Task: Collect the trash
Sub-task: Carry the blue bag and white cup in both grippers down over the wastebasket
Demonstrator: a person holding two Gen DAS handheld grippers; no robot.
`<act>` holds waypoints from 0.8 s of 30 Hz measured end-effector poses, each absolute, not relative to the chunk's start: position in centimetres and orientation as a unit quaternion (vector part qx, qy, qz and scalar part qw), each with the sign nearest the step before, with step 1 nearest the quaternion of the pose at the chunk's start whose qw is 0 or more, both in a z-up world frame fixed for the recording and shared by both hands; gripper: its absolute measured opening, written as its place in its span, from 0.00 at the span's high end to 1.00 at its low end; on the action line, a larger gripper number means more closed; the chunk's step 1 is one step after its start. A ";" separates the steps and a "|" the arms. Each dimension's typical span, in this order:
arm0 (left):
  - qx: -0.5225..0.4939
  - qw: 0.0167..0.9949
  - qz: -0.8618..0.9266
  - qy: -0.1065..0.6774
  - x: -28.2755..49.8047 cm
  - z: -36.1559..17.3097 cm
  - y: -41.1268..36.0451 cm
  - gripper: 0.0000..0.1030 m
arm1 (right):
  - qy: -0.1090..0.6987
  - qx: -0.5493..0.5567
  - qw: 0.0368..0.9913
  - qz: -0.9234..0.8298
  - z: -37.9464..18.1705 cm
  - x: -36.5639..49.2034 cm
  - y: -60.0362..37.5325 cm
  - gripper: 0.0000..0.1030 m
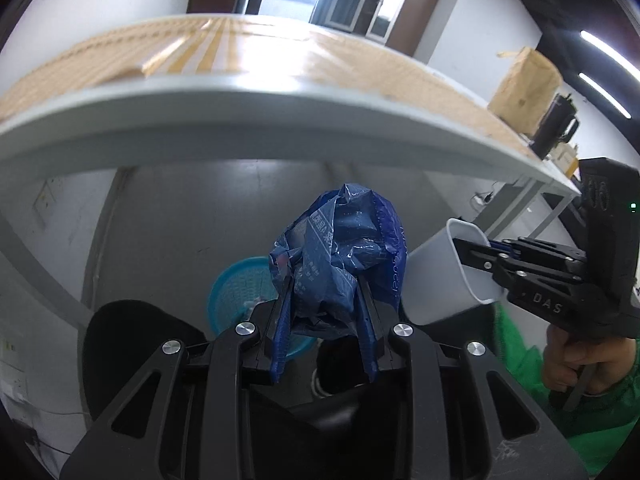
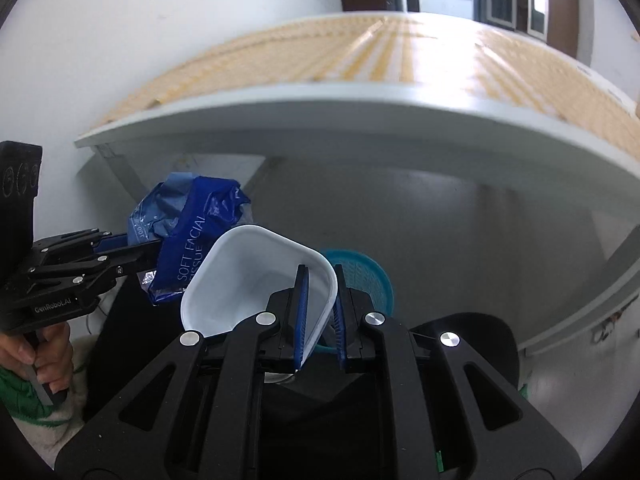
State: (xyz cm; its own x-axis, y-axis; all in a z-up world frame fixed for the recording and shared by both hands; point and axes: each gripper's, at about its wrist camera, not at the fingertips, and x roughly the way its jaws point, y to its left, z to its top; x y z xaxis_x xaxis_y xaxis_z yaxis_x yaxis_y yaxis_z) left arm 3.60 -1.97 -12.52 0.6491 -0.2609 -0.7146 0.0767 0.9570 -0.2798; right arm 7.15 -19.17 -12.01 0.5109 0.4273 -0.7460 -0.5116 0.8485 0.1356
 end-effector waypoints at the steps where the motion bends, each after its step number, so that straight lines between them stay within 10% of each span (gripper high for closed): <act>1: -0.113 0.899 -0.091 0.413 3.9 -13.1 -1.7 0.73 | 0.420 -0.052 0.866 0.267 -12.7 7.6 -18.9 0.90; 24: -0.186 0.806 -0.009 0.563 16.2 -28.2 2.0 0.72 | 0.588 -0.033 0.780 0.213 -30.3 18.9 -12.3 0.90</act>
